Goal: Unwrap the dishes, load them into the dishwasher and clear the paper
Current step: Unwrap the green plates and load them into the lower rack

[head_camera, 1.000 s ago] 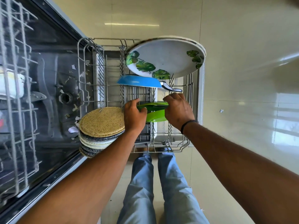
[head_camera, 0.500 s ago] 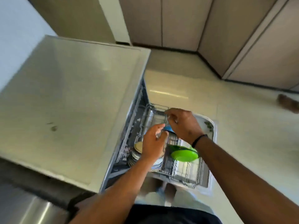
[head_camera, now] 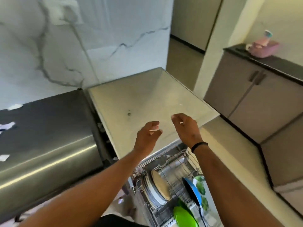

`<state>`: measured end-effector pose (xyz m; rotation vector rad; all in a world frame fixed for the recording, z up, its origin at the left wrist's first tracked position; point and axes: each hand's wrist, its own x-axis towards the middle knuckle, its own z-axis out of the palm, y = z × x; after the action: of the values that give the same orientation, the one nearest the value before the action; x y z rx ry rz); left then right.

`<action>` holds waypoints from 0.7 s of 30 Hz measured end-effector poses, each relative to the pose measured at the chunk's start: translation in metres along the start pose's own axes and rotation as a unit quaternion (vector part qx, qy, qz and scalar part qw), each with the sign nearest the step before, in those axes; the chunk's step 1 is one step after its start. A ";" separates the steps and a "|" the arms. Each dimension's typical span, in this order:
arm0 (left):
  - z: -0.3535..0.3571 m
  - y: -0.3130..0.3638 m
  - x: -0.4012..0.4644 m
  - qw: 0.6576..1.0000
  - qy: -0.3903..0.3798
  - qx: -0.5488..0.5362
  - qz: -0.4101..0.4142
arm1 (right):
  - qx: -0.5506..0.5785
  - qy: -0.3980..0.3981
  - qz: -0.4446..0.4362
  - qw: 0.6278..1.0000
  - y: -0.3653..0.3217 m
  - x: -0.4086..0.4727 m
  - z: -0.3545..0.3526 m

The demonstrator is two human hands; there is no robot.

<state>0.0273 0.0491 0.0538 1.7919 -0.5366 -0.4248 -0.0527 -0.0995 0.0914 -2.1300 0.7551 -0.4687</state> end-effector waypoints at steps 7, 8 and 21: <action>-0.143 -0.039 -0.042 0.978 0.196 -0.042 -0.056 | -0.010 -0.191 -0.158 0.969 -0.115 -0.012 0.137; -0.166 -0.042 -0.050 0.972 0.226 -0.043 -0.057 | -0.018 -0.215 -0.180 0.960 -0.135 -0.016 0.158; -0.462 -0.118 -0.236 0.816 0.564 -0.017 -0.129 | -0.031 -0.465 -0.419 0.779 -0.361 -0.189 0.441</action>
<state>0.0977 0.5758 0.0707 1.7388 0.5566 0.4780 0.1781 0.4551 0.0984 -2.2840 -0.7852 0.2265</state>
